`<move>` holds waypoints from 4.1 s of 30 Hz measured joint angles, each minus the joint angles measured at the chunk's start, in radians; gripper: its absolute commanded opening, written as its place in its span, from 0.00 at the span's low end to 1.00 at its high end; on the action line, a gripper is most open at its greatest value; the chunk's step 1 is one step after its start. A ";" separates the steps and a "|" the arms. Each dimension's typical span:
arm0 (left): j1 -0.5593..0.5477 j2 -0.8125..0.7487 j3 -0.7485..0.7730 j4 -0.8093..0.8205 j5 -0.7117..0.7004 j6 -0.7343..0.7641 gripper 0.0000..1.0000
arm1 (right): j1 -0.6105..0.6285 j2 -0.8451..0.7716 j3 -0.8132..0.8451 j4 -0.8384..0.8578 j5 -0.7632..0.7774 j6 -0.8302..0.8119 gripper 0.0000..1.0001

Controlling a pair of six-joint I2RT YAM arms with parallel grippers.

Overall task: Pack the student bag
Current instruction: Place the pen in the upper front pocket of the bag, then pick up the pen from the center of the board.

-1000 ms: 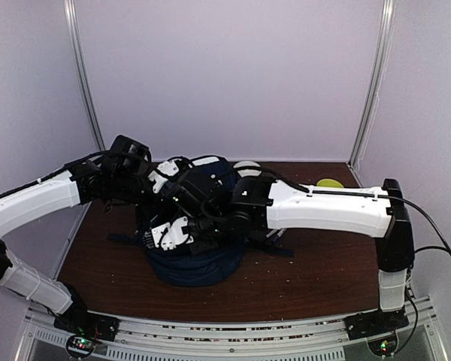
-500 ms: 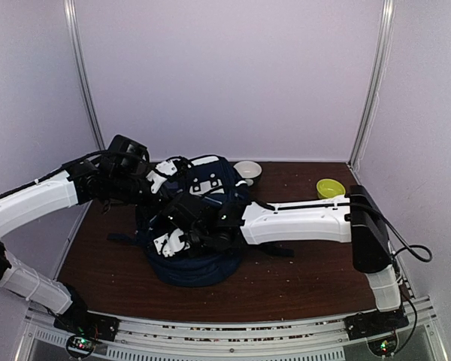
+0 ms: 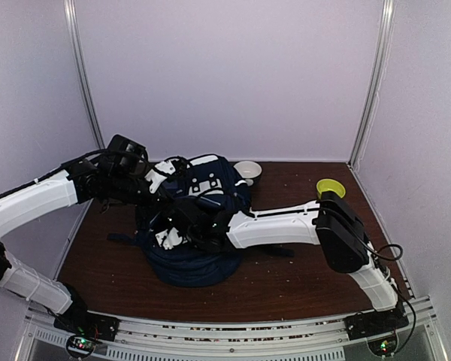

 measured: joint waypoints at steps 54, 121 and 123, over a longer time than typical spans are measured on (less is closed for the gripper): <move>0.009 0.018 0.013 -0.006 -0.055 -0.028 0.00 | -0.567 -0.526 -0.446 -0.688 -0.521 0.242 0.28; 0.009 0.026 0.016 -0.007 -0.031 -0.028 0.00 | -0.536 -0.287 -0.340 -0.783 -0.439 -0.036 0.27; 0.009 0.028 0.017 -0.007 -0.031 -0.028 0.00 | -0.535 -0.287 -0.332 -0.788 -0.439 -0.041 0.26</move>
